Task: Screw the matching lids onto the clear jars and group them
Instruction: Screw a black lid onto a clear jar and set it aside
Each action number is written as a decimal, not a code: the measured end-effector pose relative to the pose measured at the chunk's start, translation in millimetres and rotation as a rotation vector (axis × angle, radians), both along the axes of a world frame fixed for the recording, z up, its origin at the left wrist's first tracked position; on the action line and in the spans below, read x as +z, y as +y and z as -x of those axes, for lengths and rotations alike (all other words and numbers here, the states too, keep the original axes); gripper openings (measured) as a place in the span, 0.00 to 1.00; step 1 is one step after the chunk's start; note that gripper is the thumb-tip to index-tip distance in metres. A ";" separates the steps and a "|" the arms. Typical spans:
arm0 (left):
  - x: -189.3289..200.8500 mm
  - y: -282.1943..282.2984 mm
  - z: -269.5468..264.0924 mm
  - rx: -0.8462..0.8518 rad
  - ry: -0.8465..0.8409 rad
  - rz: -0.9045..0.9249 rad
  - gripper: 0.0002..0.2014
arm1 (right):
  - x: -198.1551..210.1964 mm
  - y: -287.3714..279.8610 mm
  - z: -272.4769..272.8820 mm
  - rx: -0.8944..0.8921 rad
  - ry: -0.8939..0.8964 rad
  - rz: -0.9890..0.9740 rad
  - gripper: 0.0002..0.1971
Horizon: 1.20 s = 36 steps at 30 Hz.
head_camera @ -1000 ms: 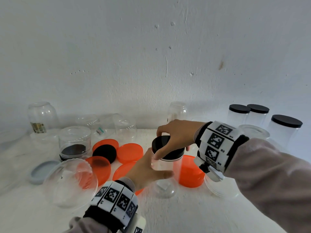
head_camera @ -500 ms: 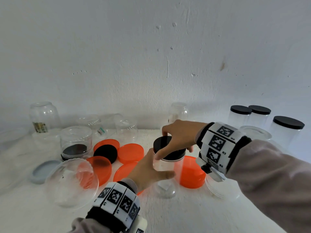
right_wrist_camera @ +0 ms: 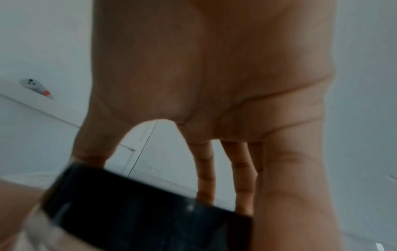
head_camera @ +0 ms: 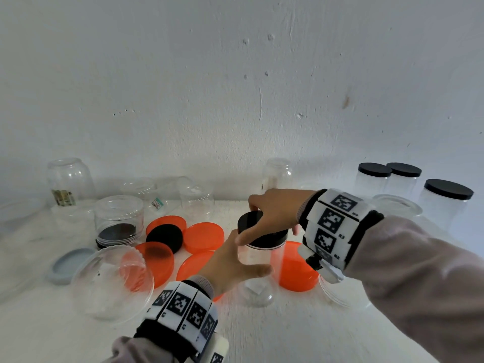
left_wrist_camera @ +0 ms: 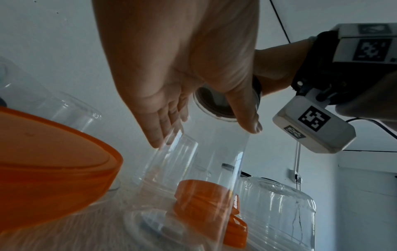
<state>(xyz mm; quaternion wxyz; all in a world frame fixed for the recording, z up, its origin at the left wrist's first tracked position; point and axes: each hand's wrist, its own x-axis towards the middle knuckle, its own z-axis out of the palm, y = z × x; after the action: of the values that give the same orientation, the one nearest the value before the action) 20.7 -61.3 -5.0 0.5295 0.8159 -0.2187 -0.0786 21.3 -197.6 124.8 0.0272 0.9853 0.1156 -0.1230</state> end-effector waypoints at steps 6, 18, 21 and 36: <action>2.0 -0.7 -0.6 -0.009 0.018 -0.021 0.41 | 14.0 -6.7 0.2 0.062 0.180 -0.015 0.44; 0.7 -0.4 -0.6 -0.002 0.015 0.009 0.43 | 7.1 -2.4 2.8 -0.003 0.047 0.000 0.41; 1.3 -1.3 -0.5 -0.001 0.008 -0.008 0.42 | 14.5 -5.7 2.7 0.055 0.145 -0.045 0.42; 0.5 -1.6 0.9 -0.008 0.002 0.016 0.42 | 11.0 -5.1 2.0 0.089 0.124 -0.022 0.42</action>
<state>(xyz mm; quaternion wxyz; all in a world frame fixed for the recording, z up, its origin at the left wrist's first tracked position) 19.8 -62.9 -4.5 0.5357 0.8107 -0.2221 -0.0799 19.3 -202.7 135.8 0.0147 0.9699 0.1622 -0.1812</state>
